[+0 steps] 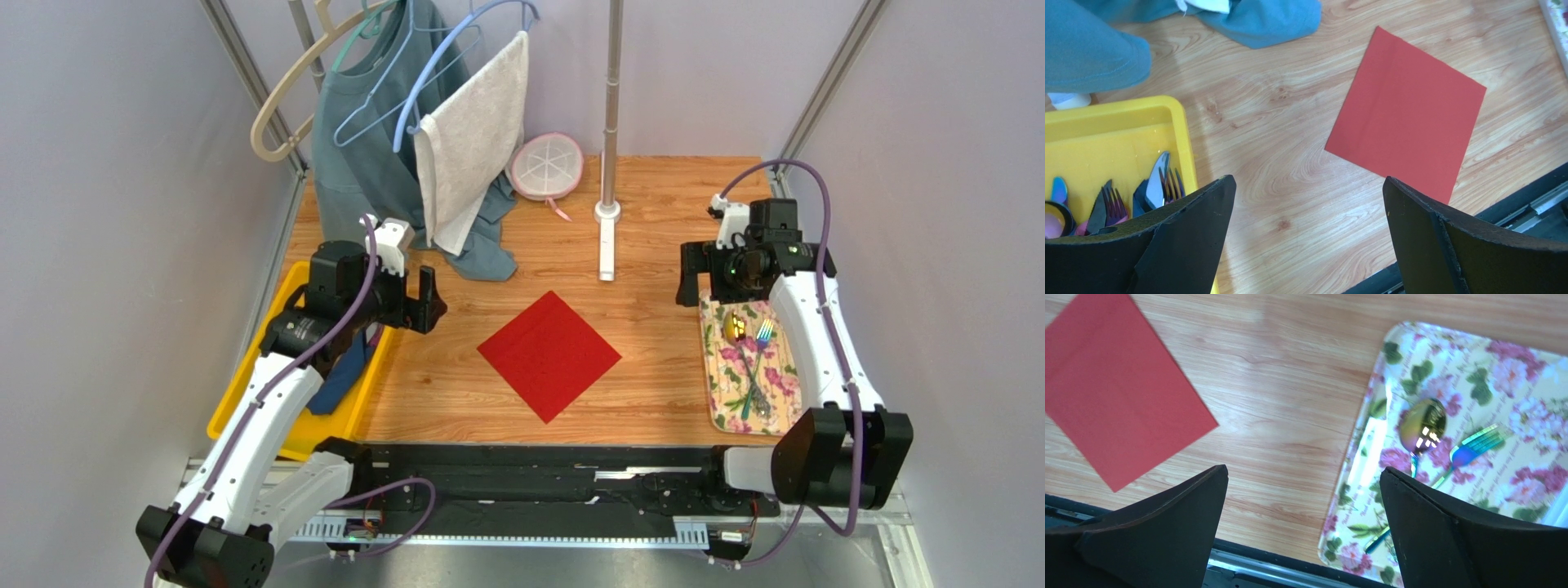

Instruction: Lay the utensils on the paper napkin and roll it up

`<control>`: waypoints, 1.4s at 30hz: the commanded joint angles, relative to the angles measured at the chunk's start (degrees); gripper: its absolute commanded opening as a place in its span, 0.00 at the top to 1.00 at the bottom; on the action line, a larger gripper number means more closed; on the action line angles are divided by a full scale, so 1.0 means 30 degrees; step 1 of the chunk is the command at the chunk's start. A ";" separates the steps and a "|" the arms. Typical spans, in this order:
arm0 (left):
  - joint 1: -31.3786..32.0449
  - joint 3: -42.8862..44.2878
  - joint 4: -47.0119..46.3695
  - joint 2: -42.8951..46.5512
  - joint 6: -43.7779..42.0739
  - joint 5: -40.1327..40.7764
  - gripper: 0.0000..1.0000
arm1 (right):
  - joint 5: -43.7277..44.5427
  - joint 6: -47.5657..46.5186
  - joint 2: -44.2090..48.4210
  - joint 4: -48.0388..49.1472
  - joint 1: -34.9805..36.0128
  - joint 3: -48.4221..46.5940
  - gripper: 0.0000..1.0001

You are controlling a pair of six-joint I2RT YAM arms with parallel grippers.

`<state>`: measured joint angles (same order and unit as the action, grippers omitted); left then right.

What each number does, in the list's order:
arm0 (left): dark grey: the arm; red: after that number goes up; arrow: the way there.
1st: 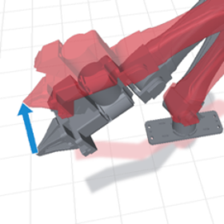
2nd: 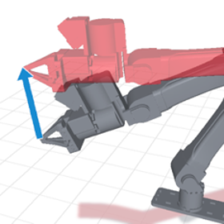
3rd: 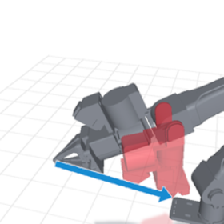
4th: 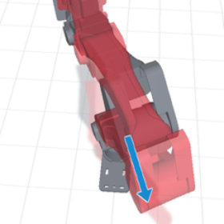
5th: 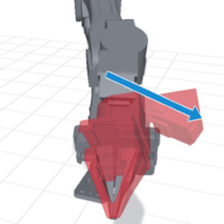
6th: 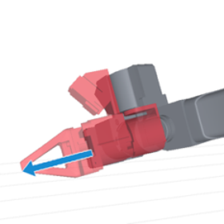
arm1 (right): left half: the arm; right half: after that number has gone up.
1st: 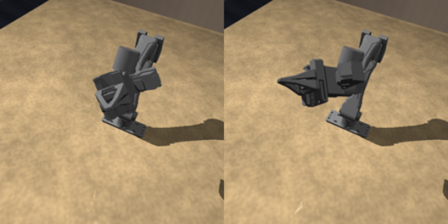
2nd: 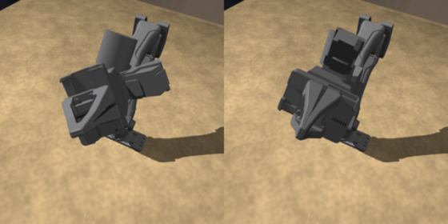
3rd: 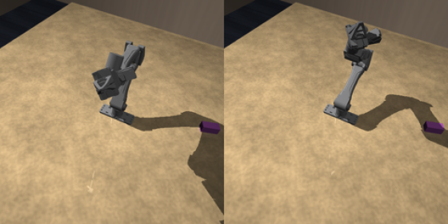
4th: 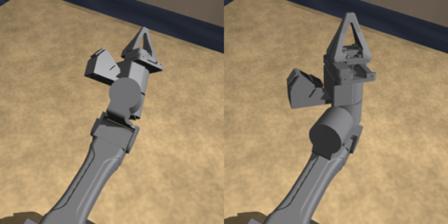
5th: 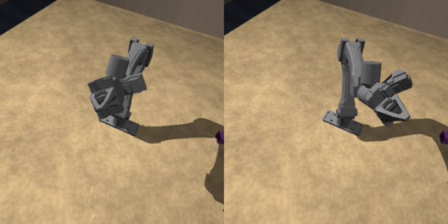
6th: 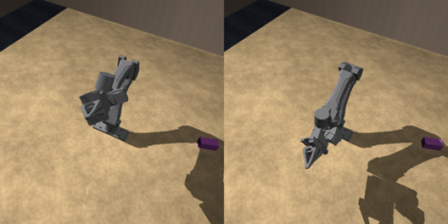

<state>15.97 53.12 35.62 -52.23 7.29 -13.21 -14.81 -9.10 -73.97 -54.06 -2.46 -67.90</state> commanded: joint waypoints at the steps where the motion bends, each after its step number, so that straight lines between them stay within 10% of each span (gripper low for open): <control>1: -0.0107 0.0134 -0.0769 0.0622 -0.0818 -0.1132 0.01 | 0.1154 -0.2206 -0.0652 -0.2104 -0.1607 -0.1038 0.00; 13: -0.0107 -0.0657 -0.1501 0.1062 -0.1406 -0.2014 0.01 | 0.2005 -0.4115 -0.1620 -0.2195 -0.6501 0.0365 0.04; 30: -0.0107 -0.0452 -0.1530 0.0564 -0.1171 -0.1777 0.01 | 0.3793 -0.0102 -0.4315 0.1936 -0.8087 0.2154 0.67; 42: -0.0107 -0.0218 -0.1823 0.0212 -0.0819 -0.2480 0.01 | 0.3970 0.1100 -0.6366 0.2786 -0.8058 0.2447 0.70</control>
<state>15.99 51.03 32.42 -51.11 4.25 -19.20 -3.05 -8.23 -91.35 -48.10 -26.68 -60.77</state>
